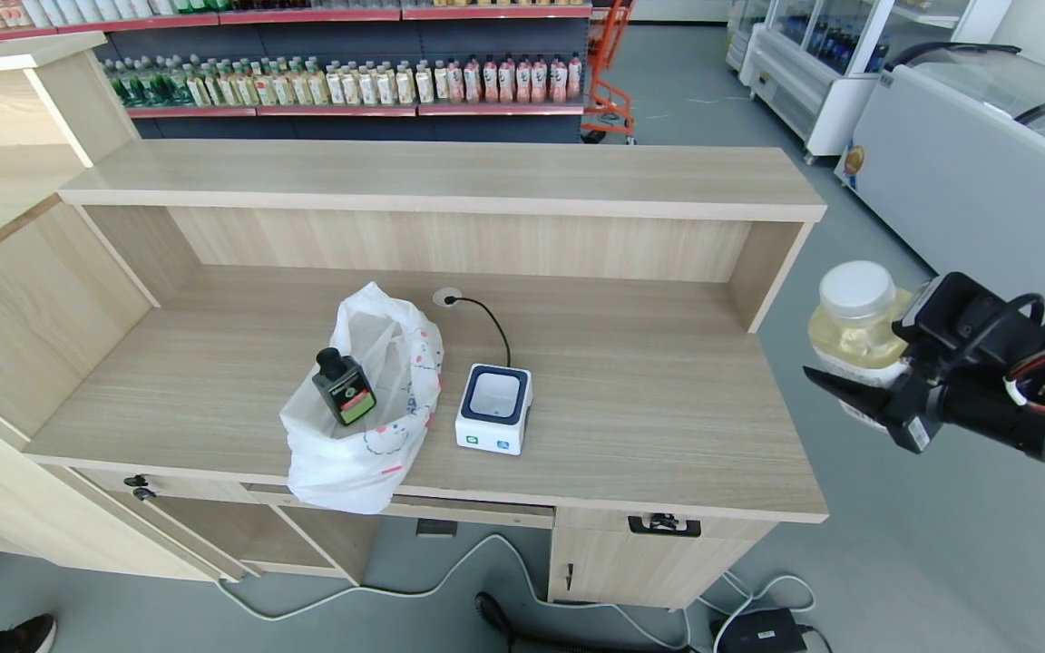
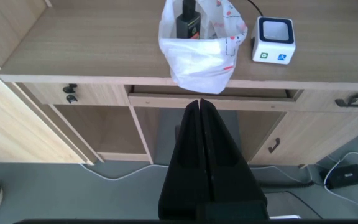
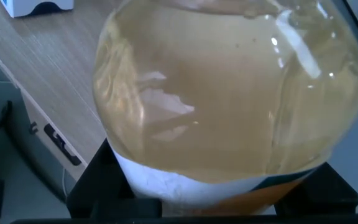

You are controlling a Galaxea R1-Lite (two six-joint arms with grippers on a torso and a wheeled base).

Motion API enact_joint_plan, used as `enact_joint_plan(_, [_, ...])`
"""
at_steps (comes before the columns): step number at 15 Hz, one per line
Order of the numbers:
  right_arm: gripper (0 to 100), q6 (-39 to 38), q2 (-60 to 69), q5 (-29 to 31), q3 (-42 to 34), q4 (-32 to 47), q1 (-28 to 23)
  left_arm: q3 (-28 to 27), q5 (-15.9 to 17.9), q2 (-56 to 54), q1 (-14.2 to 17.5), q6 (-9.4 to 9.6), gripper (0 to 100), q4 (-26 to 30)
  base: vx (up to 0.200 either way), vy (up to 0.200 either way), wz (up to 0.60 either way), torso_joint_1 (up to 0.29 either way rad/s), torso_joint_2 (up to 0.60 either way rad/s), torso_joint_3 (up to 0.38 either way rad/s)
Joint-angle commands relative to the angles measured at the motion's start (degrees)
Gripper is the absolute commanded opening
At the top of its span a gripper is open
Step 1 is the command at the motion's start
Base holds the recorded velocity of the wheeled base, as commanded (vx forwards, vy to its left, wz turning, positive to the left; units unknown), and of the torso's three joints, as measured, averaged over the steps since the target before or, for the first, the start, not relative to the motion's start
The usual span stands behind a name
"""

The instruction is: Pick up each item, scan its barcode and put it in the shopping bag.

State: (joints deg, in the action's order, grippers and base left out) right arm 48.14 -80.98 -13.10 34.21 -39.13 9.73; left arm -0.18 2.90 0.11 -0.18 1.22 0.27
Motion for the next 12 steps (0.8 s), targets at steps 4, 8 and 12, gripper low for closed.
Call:
enact_joint_plan(4, [0, 0.1, 0.5, 0.0, -0.3, 0.0, 0.0, 0.0, 0.0, 0.0, 0.0, 0.01, 0, 0.0, 0.000, 0.150, 0.00, 0.002, 0.00, 0.002])
enact_joint_plan(8, [0, 0.2, 0.1, 0.0, 0.0, -0.1, 0.5, 0.0, 0.0, 0.0, 0.0, 0.01, 0, 0.0, 0.000, 0.200, 0.00, 0.006, 0.00, 0.002])
enact_joint_plan(12, [0, 0.0, -1.5, -0.3, 1.7, -0.1, 0.4, 0.0, 0.1, 0.0, 0.0, 0.28, 0, 0.0, 0.000, 0.200, 0.00, 0.001, 0.00, 0.004])
